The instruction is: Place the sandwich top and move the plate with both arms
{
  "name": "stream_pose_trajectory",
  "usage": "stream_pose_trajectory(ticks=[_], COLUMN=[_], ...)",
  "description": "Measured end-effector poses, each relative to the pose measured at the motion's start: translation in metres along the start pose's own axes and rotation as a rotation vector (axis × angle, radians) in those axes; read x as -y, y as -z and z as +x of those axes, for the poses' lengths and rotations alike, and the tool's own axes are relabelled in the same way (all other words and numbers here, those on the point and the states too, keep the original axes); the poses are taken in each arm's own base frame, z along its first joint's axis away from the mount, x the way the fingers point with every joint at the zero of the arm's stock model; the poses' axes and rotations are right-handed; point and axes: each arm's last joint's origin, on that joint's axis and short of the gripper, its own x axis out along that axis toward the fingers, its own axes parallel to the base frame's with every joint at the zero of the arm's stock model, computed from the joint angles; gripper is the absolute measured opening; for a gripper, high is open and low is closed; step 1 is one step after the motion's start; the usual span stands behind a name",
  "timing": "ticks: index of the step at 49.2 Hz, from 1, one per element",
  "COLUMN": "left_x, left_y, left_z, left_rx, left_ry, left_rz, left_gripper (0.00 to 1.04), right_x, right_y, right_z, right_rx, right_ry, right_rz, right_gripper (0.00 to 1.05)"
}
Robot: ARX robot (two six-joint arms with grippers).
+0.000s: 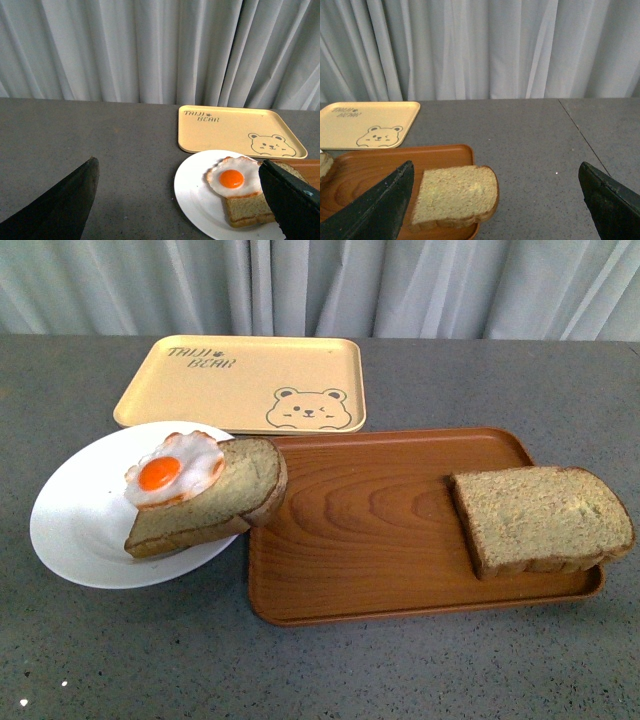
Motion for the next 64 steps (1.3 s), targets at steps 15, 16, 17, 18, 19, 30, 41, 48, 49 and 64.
stream_pose_trajectory(ticks=[15,16,17,18,19,30,41,48,49,64], left_x=[0.000,0.000,0.000,0.000,0.000,0.000,0.000,0.000,0.000,0.000], left_y=[0.000,0.000,0.000,0.000,0.000,0.000,0.000,0.000,0.000,0.000], left_z=[0.000,0.000,0.000,0.000,0.000,0.000,0.000,0.000,0.000,0.000], left_rx=[0.000,0.000,0.000,0.000,0.000,0.000,0.000,0.000,0.000,0.000], left_ry=[0.000,0.000,0.000,0.000,0.000,0.000,0.000,0.000,0.000,0.000], left_rz=[0.000,0.000,0.000,0.000,0.000,0.000,0.000,0.000,0.000,0.001], left_gripper=[0.96,0.96,0.96,0.96,0.96,0.96,0.96,0.96,0.96,0.96], right_x=[0.000,0.000,0.000,0.000,0.000,0.000,0.000,0.000,0.000,0.032], right_y=[0.000,0.000,0.000,0.000,0.000,0.000,0.000,0.000,0.001,0.007], right_z=[0.000,0.000,0.000,0.000,0.000,0.000,0.000,0.000,0.001,0.088], right_rx=[0.000,0.000,0.000,0.000,0.000,0.000,0.000,0.000,-0.036,-0.506], right_ry=[0.000,0.000,0.000,0.000,0.000,0.000,0.000,0.000,-0.014,-0.057], right_rz=[0.000,0.000,0.000,0.000,0.000,0.000,0.000,0.000,-0.010,0.069], right_gripper=[0.96,0.96,0.96,0.96,0.96,0.96,0.96,0.96,0.96,0.96])
